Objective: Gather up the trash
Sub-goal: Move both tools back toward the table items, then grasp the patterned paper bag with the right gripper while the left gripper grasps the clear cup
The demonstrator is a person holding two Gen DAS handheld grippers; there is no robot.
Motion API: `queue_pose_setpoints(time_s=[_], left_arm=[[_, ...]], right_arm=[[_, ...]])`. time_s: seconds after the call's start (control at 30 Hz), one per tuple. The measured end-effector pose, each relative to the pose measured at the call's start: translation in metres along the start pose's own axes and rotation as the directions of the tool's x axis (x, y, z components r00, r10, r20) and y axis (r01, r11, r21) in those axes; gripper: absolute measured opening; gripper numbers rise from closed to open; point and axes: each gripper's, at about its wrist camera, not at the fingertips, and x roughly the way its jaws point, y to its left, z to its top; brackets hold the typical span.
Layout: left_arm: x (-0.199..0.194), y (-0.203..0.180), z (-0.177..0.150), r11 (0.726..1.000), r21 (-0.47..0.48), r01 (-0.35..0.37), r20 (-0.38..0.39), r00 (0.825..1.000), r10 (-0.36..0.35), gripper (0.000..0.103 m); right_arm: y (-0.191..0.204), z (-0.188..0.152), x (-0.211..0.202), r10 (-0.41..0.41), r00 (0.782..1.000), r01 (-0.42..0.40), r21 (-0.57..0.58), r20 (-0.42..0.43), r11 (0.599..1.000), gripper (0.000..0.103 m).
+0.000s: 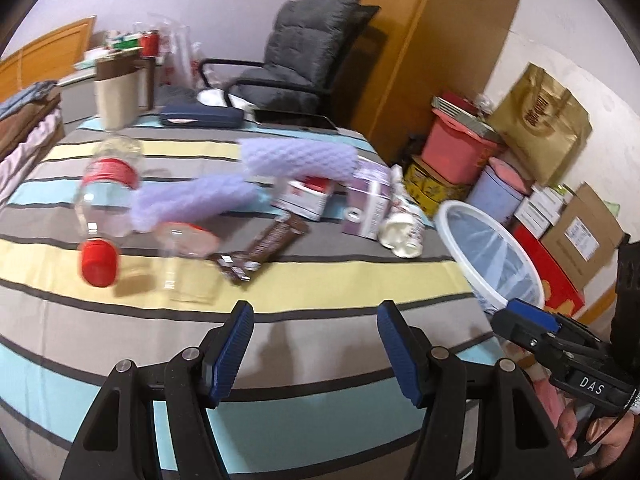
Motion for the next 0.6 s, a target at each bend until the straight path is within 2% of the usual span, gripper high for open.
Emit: queue_pose_setpoints(time_s=[0.2,0.37,0.6], left_arm=[[-0.006,0.029,0.007,0.996,-0.05,-0.075,0.029,0.997,0.077,0.064],[-0.008,0.05,0.015,0.987,-0.09,-0.133,0.059,0.989,0.138,0.064],[0.009,0.067,0.02,0.981,-0.106,-0.163,0.037,0.985,0.168,0.064]], right_arm=[[0.006,0.008,0.007,0.007,1.0,-0.007,-0.008,-0.006,1.0,0.059],[0.01,0.016,0.014,0.014,1.0,-0.014,-0.008,-0.003,1.0,0.054],[0.011,0.032,0.029,0.013,1.0,-0.013,-0.007,0.004,1.0,0.048]])
